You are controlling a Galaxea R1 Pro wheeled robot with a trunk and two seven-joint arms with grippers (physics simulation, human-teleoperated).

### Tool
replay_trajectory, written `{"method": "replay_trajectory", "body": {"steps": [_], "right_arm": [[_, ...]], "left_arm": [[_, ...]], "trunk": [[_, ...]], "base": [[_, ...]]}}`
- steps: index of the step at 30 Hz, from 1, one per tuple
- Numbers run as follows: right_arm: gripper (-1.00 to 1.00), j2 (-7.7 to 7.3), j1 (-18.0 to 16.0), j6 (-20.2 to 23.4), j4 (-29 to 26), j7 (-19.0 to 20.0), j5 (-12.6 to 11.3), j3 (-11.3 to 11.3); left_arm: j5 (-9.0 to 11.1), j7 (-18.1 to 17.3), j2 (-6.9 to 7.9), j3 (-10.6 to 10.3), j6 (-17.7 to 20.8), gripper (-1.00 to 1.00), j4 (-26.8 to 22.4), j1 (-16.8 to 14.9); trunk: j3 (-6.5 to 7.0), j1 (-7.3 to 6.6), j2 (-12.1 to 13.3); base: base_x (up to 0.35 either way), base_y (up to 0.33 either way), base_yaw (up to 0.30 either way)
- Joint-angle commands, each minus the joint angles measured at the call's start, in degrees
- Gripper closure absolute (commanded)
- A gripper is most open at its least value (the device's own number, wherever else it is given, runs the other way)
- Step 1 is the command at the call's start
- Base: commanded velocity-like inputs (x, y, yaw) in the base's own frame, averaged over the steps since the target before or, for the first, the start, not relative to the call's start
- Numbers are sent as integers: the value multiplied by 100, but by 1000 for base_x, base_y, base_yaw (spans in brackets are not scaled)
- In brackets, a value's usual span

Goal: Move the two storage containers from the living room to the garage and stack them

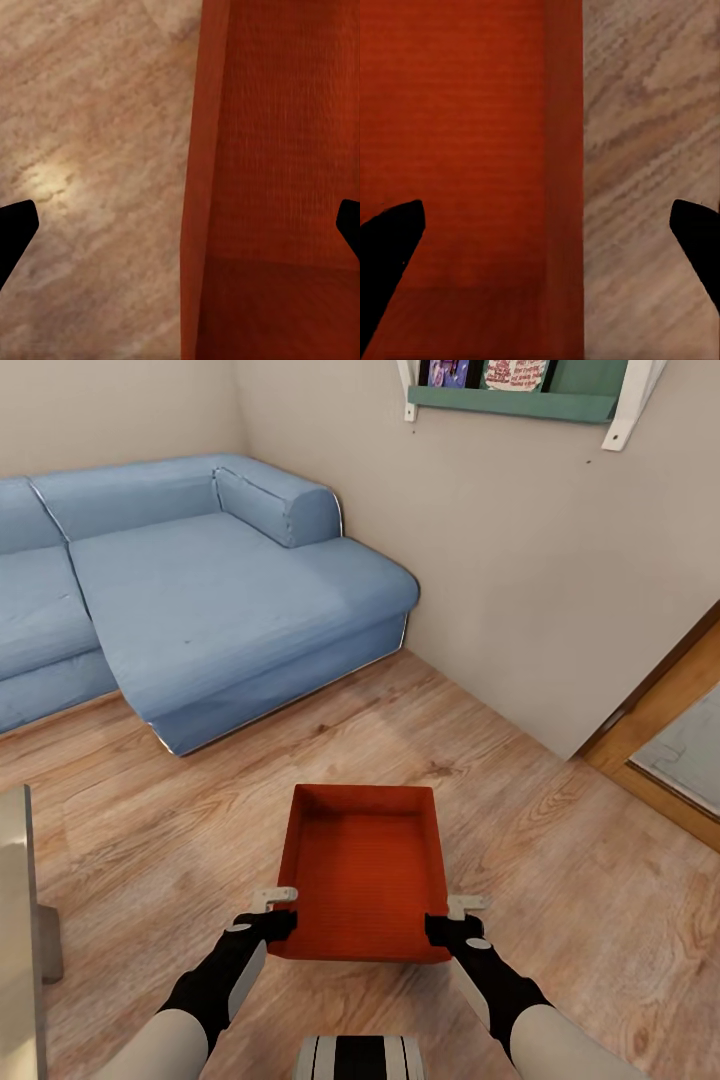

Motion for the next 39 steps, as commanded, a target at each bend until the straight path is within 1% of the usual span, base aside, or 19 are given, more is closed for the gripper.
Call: {"method": "replay_trajectory", "body": {"steps": [1, 6, 21, 39], "right_arm": [[100, -7, -1, 25, -8, -41, -60, 49], [100, -4, -1, 23, -6, -37, -60, 49], [100, -11, -1, 19, -6, -52, -60, 49], [100, -11, -1, 13, -6, -76, -60, 49]], "left_arm": [[55, 41, 3, -22, 29, 100, -8, 0], [55, 41, 3, -21, 37, 100, 69, 0], [50, 56, -15, -22, 29, 100, -7, 0], [85, 50, -15, 11, 29, 100, -9, 0]], "trunk": [[-4, -1, -1], [-4, -1, -1], [-4, -1, -1], [320, -396, 721]], "base": [[0, 0, 0], [0, 0, 0], [0, 0, 0], [0, 0, 0]]}}
